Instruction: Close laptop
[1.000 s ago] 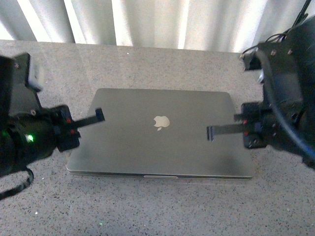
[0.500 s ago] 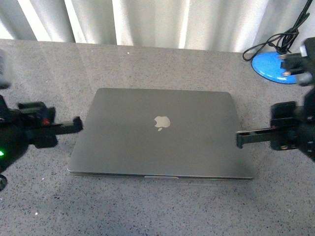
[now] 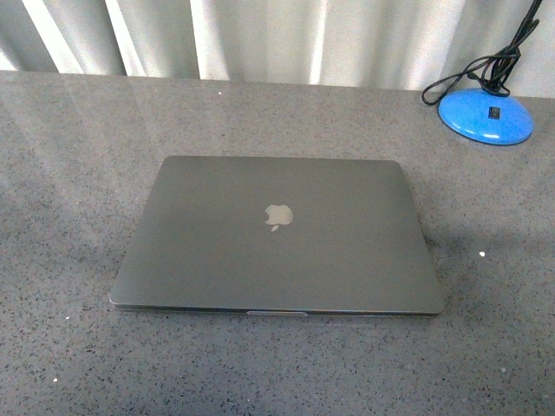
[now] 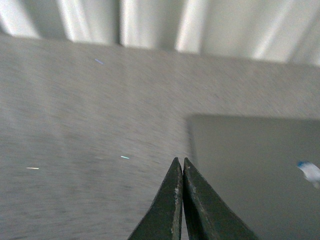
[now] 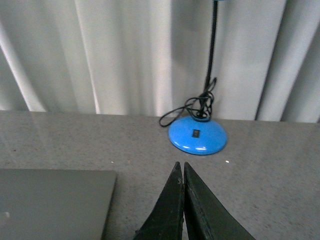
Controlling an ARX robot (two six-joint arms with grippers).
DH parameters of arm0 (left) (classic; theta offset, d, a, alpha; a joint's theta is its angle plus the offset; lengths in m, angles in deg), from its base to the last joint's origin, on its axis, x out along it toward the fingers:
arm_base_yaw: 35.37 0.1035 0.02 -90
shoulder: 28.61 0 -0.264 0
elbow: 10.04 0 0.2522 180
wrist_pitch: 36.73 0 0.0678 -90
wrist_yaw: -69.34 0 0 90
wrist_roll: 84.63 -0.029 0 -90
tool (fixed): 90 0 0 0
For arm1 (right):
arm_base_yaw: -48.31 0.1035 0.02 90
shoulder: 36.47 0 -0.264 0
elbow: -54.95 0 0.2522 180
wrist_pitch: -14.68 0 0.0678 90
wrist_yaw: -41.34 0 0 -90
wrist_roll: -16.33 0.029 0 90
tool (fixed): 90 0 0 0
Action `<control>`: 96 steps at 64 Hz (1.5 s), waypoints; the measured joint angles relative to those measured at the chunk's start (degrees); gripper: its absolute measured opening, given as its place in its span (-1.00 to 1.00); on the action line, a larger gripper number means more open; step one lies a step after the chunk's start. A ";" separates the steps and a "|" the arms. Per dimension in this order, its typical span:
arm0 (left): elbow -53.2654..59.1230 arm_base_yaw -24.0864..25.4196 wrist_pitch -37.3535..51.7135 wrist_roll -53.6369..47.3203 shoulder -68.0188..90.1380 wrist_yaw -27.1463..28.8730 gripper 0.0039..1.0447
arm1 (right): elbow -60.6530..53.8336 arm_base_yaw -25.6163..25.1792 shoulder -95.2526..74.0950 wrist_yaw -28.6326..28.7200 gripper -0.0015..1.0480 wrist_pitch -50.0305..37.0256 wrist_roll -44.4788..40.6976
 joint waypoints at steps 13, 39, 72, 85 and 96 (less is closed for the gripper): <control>3.08 6.88 -15.96 -3.15 -29.86 -6.08 -0.94 | -1.53 -2.78 15.43 2.97 -0.98 12.52 0.00; 2.93 8.00 -43.95 -3.76 -58.05 -6.62 -0.94 | -1.55 -8.46 40.15 8.09 -0.98 36.30 0.02; 2.95 8.02 -59.19 -3.76 -73.85 -6.62 -0.94 | -1.64 -8.46 56.76 8.07 -0.98 52.11 0.02; 2.93 8.02 -62.80 -3.78 -77.46 -6.62 -0.94 | -1.62 -8.46 60.37 8.07 -0.98 55.67 0.02; 2.91 8.02 -66.38 -3.78 -80.98 -6.62 -0.94 | -1.62 -8.46 62.79 8.07 -0.98 58.12 0.02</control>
